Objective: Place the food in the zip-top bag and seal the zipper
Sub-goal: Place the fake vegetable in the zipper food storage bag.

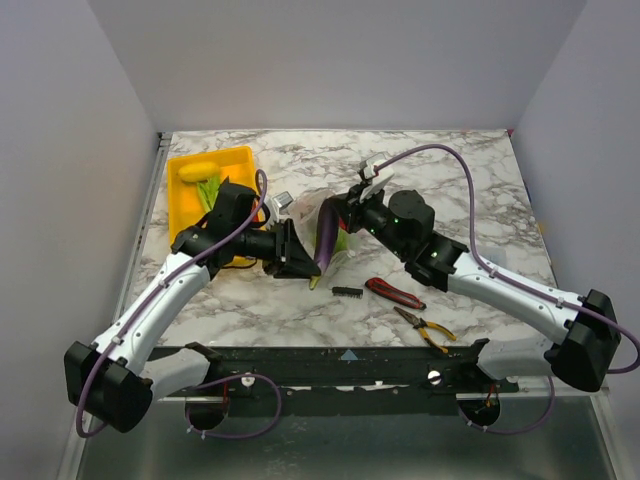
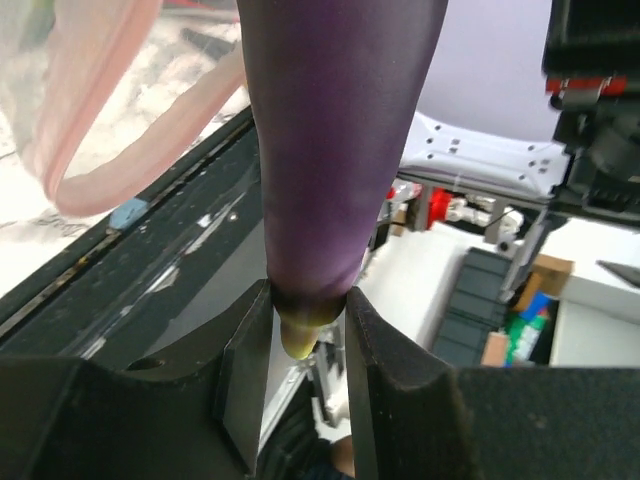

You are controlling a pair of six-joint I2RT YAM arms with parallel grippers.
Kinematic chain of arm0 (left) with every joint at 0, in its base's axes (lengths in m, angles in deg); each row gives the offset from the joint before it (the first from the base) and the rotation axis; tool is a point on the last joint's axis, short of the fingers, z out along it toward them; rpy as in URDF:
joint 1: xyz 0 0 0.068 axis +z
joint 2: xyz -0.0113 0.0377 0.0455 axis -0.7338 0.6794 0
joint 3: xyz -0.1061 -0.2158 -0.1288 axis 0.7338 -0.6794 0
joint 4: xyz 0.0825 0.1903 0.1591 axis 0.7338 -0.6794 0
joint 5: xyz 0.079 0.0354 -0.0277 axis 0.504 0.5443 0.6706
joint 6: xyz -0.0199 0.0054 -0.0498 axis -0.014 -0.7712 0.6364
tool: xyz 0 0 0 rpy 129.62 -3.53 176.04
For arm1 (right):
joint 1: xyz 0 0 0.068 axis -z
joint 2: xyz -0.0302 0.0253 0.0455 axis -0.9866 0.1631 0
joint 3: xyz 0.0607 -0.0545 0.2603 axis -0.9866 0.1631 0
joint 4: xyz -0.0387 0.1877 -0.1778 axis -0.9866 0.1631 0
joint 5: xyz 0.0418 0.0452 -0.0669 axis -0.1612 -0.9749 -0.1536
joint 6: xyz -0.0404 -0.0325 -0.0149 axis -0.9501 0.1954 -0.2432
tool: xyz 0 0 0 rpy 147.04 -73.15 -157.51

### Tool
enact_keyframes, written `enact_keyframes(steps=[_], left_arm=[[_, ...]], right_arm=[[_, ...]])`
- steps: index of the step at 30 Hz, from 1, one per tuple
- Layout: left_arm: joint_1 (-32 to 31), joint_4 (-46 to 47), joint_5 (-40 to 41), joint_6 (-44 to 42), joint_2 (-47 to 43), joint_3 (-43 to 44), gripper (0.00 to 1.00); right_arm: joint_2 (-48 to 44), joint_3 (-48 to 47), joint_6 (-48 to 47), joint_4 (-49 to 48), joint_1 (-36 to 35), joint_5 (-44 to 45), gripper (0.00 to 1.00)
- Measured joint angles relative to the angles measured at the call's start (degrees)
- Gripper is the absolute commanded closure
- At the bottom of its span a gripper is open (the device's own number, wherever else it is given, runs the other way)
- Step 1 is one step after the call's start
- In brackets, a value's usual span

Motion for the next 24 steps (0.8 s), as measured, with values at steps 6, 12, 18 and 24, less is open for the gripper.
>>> enact_keyframes(steps=[6,12,18,24], left_arm=[[0.50,14.60,-2.89,15.45,1.22,-5.73,1.00],[0.90,38.34,-2.25,40.46,1.14,-18.71,0.92],[0.98,51.10,2.08,56.02,2.40,-21.49,0.47],[2.03,49.37,7.74,55.74,1.36,-17.53,0.22]], right_arm=[[0.28,0.00,0.68,0.00,0.00,-0.33,1.00],[0.28,0.00,0.96,0.02,0.00,-0.26,1.00],[0.28,-0.02,1.49,0.17,0.00,0.15,1.00],[0.37,-0.42,2.99,0.48,0.00,3.23,1.00]])
